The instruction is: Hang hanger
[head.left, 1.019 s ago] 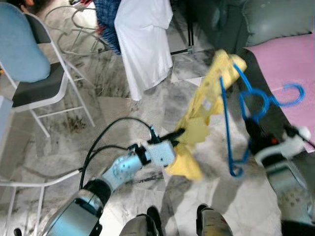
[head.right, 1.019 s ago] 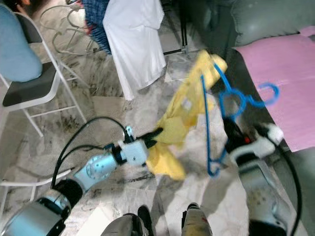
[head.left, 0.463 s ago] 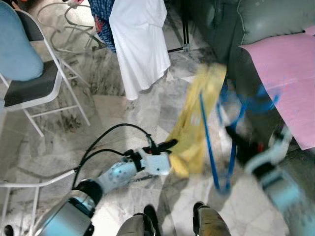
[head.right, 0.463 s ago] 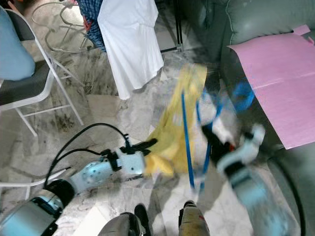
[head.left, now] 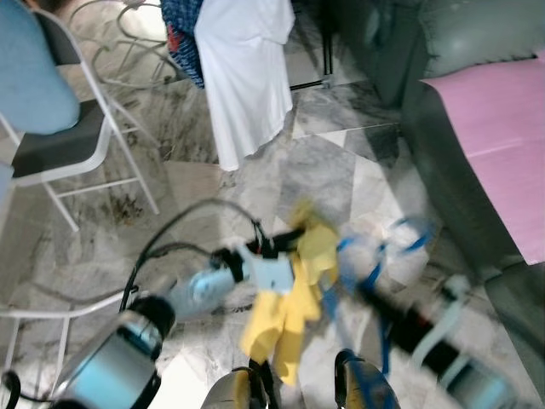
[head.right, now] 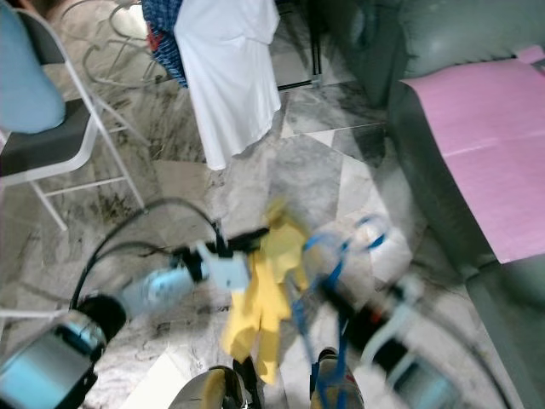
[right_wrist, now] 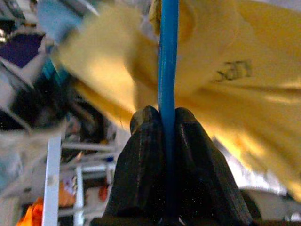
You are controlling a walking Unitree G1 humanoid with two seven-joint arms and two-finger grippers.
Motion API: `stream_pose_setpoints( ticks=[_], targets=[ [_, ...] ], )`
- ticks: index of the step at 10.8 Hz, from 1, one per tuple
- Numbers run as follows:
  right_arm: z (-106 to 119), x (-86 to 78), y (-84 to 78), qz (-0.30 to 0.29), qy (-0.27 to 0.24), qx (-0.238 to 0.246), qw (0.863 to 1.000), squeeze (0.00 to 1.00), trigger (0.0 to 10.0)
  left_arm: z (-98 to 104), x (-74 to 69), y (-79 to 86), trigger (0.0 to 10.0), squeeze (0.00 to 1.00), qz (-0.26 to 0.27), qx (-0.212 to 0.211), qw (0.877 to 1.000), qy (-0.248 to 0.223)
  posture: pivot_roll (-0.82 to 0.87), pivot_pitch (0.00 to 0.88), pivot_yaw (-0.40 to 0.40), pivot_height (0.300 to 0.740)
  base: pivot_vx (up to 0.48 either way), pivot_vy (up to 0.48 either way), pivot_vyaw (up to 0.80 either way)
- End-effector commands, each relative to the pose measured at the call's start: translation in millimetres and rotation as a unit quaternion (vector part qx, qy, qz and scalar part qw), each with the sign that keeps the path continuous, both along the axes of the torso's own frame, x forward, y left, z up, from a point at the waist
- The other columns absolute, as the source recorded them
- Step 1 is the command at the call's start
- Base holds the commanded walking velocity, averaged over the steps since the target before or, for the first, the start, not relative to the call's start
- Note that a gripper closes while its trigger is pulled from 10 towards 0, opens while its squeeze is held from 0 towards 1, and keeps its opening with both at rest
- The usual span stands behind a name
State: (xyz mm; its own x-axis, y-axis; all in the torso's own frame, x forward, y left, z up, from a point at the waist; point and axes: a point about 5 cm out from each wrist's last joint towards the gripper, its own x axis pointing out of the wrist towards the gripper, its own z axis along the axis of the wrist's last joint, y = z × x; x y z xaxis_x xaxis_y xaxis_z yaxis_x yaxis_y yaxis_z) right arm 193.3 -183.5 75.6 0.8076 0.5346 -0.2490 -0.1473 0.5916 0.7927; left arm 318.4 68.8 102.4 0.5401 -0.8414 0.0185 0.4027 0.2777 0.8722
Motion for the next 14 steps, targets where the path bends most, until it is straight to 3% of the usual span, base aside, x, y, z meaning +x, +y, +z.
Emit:
stream_pose_setpoints(
  ticks=[1, 3, 4, 6, 8, 10, 11, 12, 13, 14],
  targets=[
    [-9.5, -7.0, 5.0, 0.015, 0.022, 0.004, 1.000, 0.00, 10.0, 1.9, 1.0, 8.6, 10.0, 0.00, 0.008, -0.007, 1.000, -0.009, -0.24, 0.276, 0.164, 0.740, 0.000, 0.000, 0.00],
    [-39.0, -19.4, 8.5, 0.002, 0.070, -0.004, 0.998, 0.00, 10.0, 20.3, 0.4, -2.0, 10.0, 0.00, -0.026, -0.051, 0.998, -0.033, -0.23, 0.290, 0.178, 0.740, 0.000, 0.000, 0.00],
    [-50.1, -21.5, 4.6, -0.009, 0.082, -0.033, 0.996, 0.00, 10.0, 24.6, 2.2, -4.1, 10.0, 0.00, -0.025, -0.067, 0.997, -0.027, -0.22, 0.291, 0.181, 0.740, 0.000, 0.000, 0.00],
    [-70.9, -19.8, -24.4, -0.088, 0.102, -0.111, 0.985, 0.00, 10.0, 28.6, 11.5, 3.0, 10.0, 0.00, 0.007, -0.068, 0.997, -0.019, -0.22, 0.293, 0.199, 0.740, 0.000, 0.000, 0.00],
    [-53.2, -16.2, -20.5, -0.021, 0.023, -0.184, 0.982, 0.00, 10.0, 25.0, 16.6, 4.2, 10.0, 0.00, 0.021, -0.060, 0.998, 0.030, -0.23, 0.295, 0.207, 0.740, 0.000, 0.000, 0.00],
    [-29.3, -14.0, -21.7, 0.039, -0.046, -0.240, 0.969, 0.00, 10.0, 27.5, 19.3, -2.5, 10.0, 0.00, 0.001, -0.034, 0.998, 0.049, -0.25, 0.296, 0.215, 0.740, 0.000, 0.000, 0.00],
    [-17.9, -15.9, -21.5, 0.072, -0.076, -0.262, 0.959, 0.00, 10.0, 26.1, 21.5, -2.9, 10.0, 0.00, 0.001, -0.008, 0.998, 0.056, -0.26, 0.297, 0.218, 0.740, 0.000, 0.000, 0.00],
    [-4.8, -22.7, -18.7, 0.139, -0.110, -0.314, 0.933, 0.00, 10.0, 22.0, 30.2, -0.4, 10.0, 0.00, 0.038, 0.027, 0.995, 0.088, -0.27, 0.298, 0.221, 0.740, 0.000, 0.000, 0.00],
    [-3.4, -21.3, -17.6, 0.150, -0.122, -0.346, 0.918, 0.00, 10.0, 21.3, 36.1, 2.3, 10.0, 0.00, 0.077, 0.014, 0.991, 0.107, -0.28, 0.298, 0.221, 0.740, 0.000, 0.000, 0.00],
    [-7.0, -17.9, -14.0, 0.163, -0.137, -0.390, 0.896, 0.00, 10.0, 19.5, 45.2, 8.1, 10.0, 0.00, 0.149, -0.040, 0.975, 0.161, -0.28, 0.294, 0.224, 0.740, 0.000, 0.000, 0.00]
  ],
)
